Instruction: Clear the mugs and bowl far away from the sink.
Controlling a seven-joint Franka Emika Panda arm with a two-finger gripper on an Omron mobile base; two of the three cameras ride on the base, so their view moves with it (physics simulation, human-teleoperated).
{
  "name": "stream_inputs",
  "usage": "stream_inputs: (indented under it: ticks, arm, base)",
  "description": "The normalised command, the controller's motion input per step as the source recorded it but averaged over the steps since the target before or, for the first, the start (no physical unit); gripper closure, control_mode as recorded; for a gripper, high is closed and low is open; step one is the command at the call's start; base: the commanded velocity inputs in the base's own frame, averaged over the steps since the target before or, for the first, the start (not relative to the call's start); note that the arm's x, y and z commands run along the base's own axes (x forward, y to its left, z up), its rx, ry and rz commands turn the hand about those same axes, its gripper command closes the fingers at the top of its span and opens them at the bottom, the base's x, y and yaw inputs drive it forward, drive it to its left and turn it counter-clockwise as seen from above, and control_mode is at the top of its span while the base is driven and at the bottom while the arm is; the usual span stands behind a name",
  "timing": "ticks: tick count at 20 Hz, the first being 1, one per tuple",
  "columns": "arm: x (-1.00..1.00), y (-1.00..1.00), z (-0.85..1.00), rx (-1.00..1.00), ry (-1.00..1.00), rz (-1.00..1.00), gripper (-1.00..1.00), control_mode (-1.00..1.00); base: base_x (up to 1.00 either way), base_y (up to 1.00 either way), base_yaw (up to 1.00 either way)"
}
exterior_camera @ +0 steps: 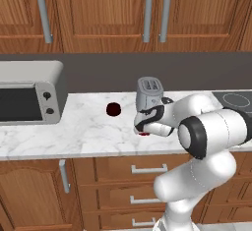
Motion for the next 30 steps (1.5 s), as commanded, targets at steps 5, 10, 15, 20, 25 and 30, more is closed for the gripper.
stream_inputs:
  ticks: [5, 10, 15, 20, 25, 30]
  arm:
    - [0.08, 0.02, -0.26, 0.00, 0.03, 0.00, 1.00, -1.00]
    - [0.07, 0.07, -0.28, 0.00, 0.03, 0.00, 1.00, -1.00]
    - [0.05, 0.09, -0.10, 0.00, 0.01, 0.00, -1.00, -1.00]
    - [-0.15, 0.00, 0.16, 0.00, -0.12, 0.00, -1.00, -1.00]
    - [-0.23, 0.01, 0.28, 0.00, -0.18, 0.00, -1.00, -1.00]
    - [-0.25, 0.03, 0.47, 0.00, -0.07, -0.06, -1.00, -1.00]
  base:
    - [0.00, 0.00, 0.00]
    - [0.00, 0.00, 0.00]
    - [0.00, 0.00, 0.00]
    - [0.00, 0.00, 0.00]
    - [0.00, 0.00, 0.00]
    - [0.00, 0.00, 0.00]
